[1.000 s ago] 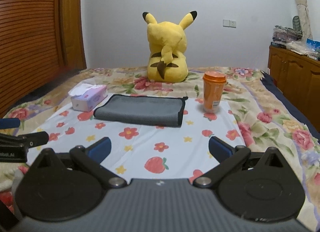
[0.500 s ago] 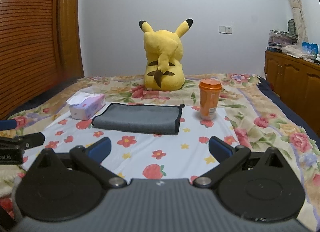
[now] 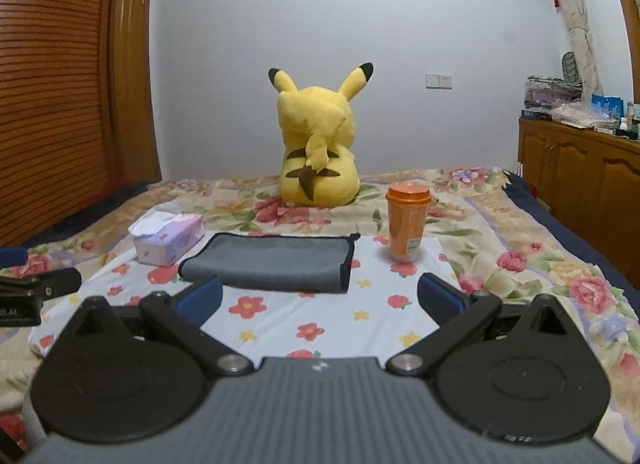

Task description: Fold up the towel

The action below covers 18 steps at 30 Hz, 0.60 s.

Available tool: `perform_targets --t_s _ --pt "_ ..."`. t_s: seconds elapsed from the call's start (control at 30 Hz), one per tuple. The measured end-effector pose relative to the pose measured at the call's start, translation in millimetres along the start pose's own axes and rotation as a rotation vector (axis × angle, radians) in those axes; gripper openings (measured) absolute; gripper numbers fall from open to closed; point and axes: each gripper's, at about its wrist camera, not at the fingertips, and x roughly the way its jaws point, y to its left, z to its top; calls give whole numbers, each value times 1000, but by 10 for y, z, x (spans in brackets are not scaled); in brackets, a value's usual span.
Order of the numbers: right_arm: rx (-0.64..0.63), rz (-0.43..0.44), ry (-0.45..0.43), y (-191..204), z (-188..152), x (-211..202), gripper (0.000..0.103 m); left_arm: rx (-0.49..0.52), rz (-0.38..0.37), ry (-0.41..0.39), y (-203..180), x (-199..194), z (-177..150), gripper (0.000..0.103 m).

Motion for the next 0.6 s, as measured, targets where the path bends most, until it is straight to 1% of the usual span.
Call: perform_targets --t_s 0.27,0.6 --pt "0 -4 -10 -18 -2 -19 103 -12 5 4 33 4 2 103" --pt "-2 -4 -10 -16 -2 -22 103 -1 7 4 36 10 -10 103"
